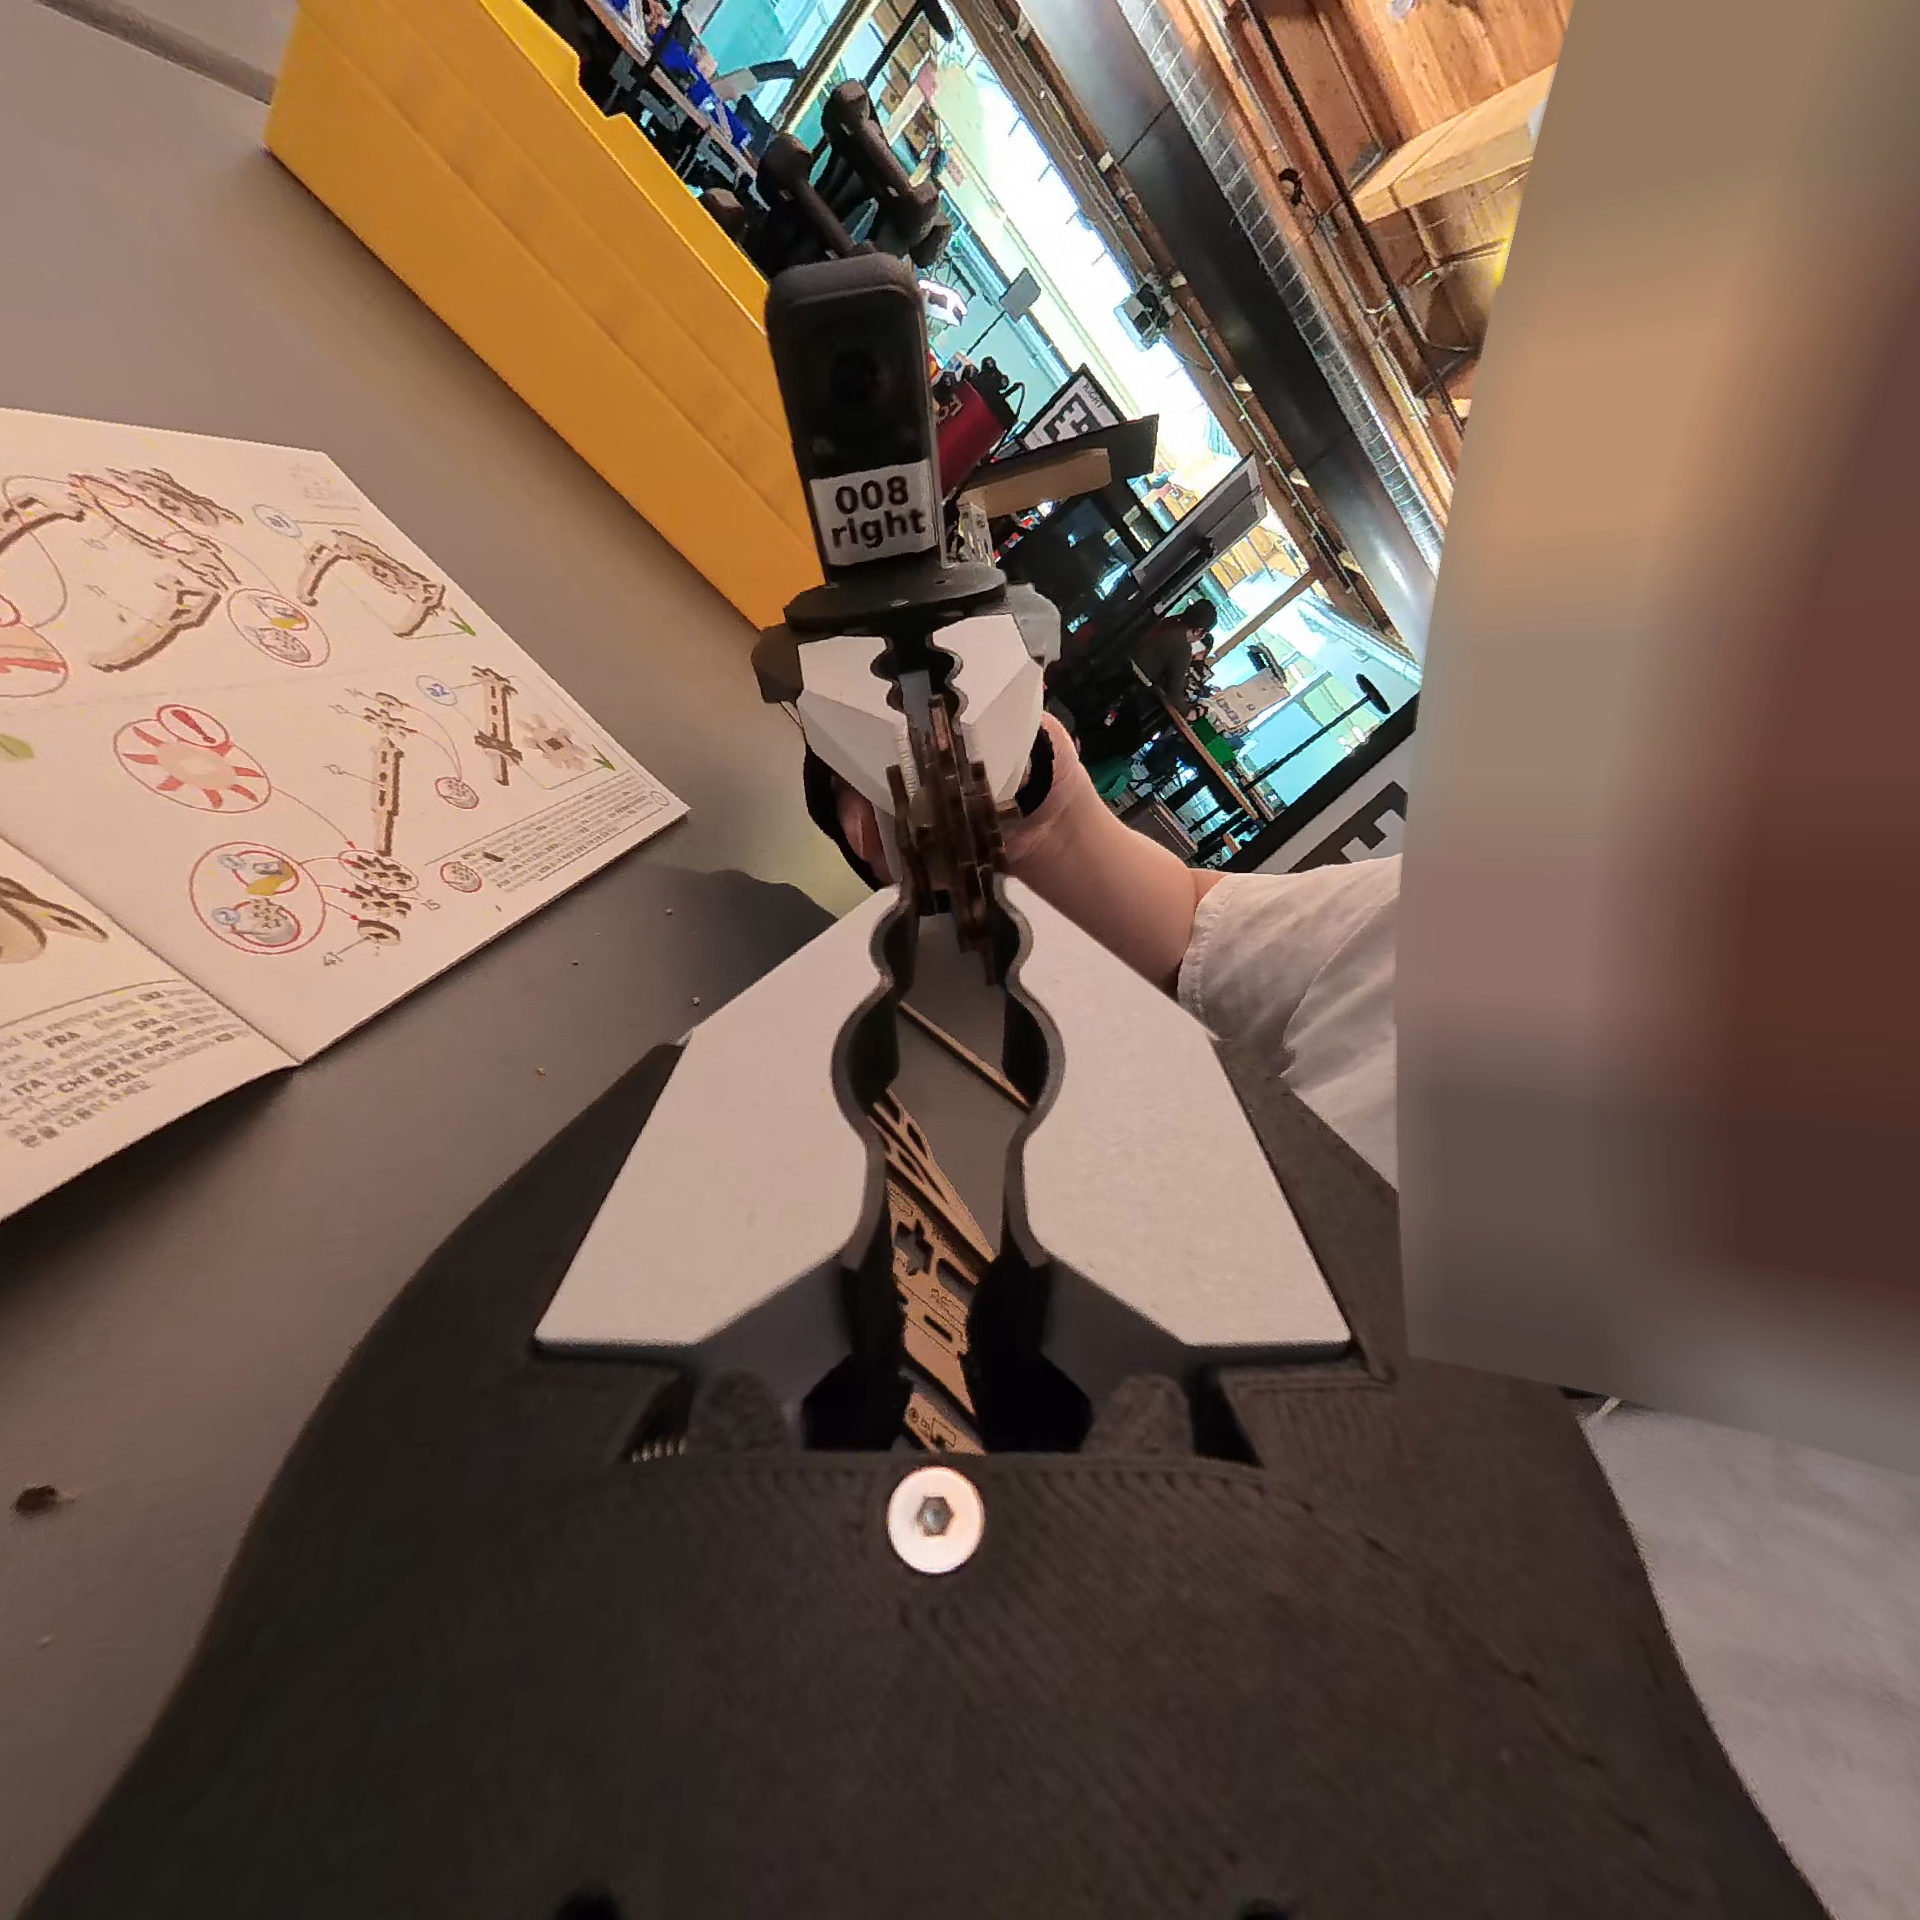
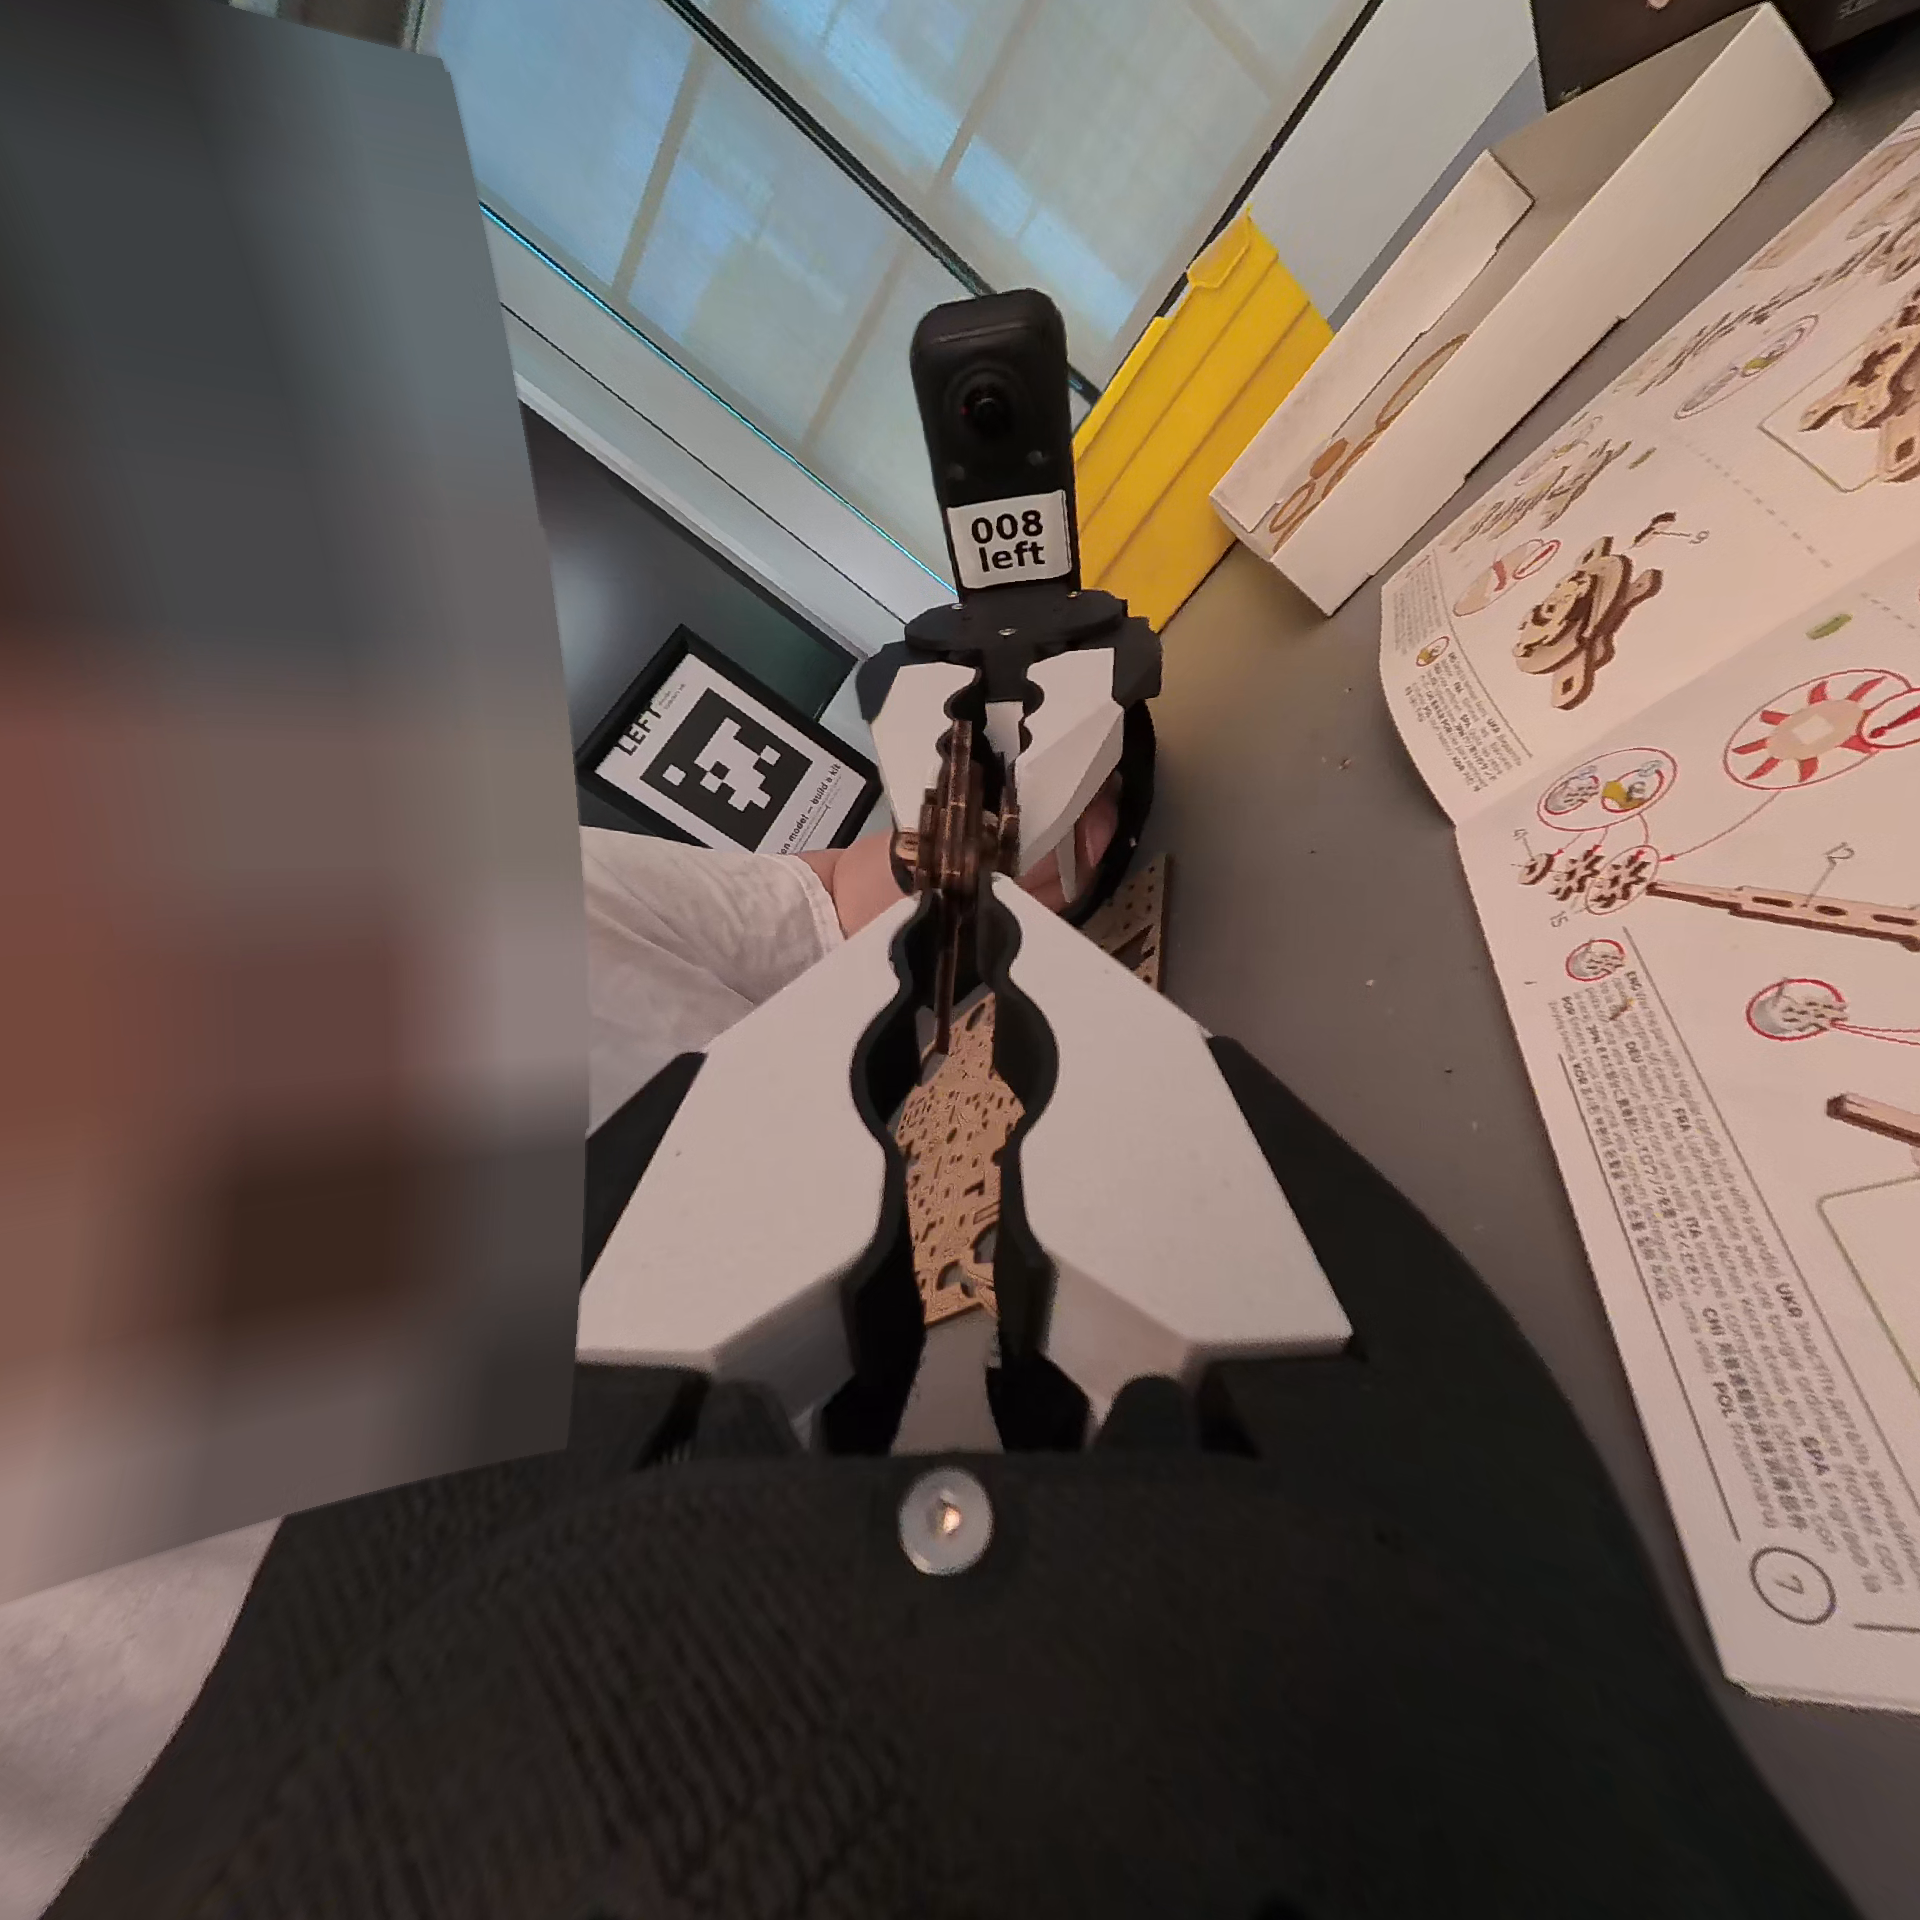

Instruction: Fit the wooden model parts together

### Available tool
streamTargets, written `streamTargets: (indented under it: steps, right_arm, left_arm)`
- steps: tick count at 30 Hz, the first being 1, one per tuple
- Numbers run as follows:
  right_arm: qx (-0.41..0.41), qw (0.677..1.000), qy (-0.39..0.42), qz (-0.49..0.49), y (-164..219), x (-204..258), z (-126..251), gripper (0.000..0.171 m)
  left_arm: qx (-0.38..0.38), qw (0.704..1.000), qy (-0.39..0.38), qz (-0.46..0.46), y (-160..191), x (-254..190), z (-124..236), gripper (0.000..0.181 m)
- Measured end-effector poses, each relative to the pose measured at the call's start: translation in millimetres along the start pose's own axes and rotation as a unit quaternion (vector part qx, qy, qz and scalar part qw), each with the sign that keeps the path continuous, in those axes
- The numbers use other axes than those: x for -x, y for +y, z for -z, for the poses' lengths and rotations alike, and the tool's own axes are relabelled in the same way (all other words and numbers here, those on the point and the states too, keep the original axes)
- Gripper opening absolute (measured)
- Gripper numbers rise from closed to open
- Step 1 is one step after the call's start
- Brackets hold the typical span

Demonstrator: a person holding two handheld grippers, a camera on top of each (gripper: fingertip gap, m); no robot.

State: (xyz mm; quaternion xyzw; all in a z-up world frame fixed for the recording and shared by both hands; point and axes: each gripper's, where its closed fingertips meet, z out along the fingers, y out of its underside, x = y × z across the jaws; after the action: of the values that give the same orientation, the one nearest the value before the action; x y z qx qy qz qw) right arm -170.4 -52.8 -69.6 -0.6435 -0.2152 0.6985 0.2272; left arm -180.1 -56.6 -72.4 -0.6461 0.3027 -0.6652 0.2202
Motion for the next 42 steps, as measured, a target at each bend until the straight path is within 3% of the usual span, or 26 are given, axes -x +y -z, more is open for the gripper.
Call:
streamTargets:
  steps: [14,18,26,29,31,35,38,40,42]
  right_arm:
    - [0.028,0.998,0.043,0.040,7.2,-10.5,-2.1,0.004]
    - [0.033,0.995,0.056,0.077,6.6,-9.1,-3.3,0.004]
    - [0.025,0.997,0.043,0.061,4.6,-6.0,-3.2,0.003]
    - [0.022,0.997,0.042,0.067,3.6,-3.4,-3.1,0.004]
    - [0.017,0.995,0.052,0.079,0.0,-2.4,-1.5,0.018]
    - [0.047,0.961,0.163,0.216,-4.5,-9.6,19.7,0.025]
    - [0.089,0.920,0.211,0.317,20.8,12.1,22.8,0.029]
    - [0.101,0.908,0.248,0.324,47.7,20.1,12.7,0.029]
    - [0.103,0.900,0.330,0.266,68.9,11.9,7.9,0.035]
  left_arm:
    - [-0.018,1.000,-0.019,0.003,-6.3,8.9,5.3,0.003]
    - [-0.020,1.000,-0.011,0.010,-7.5,7.6,6.4,0.003]
    - [-0.018,1.000,0.005,0.003,-8.8,1.9,5.0,0.009]
    - [-0.014,0.999,-0.016,-0.041,-9.9,0.8,4.4,0.003]
    - [-0.020,0.997,-0.026,-0.071,-13.8,-2.5,5.5,0.003]
    - [-0.044,0.997,-0.031,-0.053,-23.2,2.8,16.7,0.003]
    - [-0.063,0.998,-0.021,-0.022,-31.4,6.4,25.8,0.003]
    - [-0.071,0.997,-0.018,-0.016,-34.6,7.1,28.0,0.003]
    - [-0.069,0.997,-0.025,-0.023,-33.8,7.5,27.3,0.004]
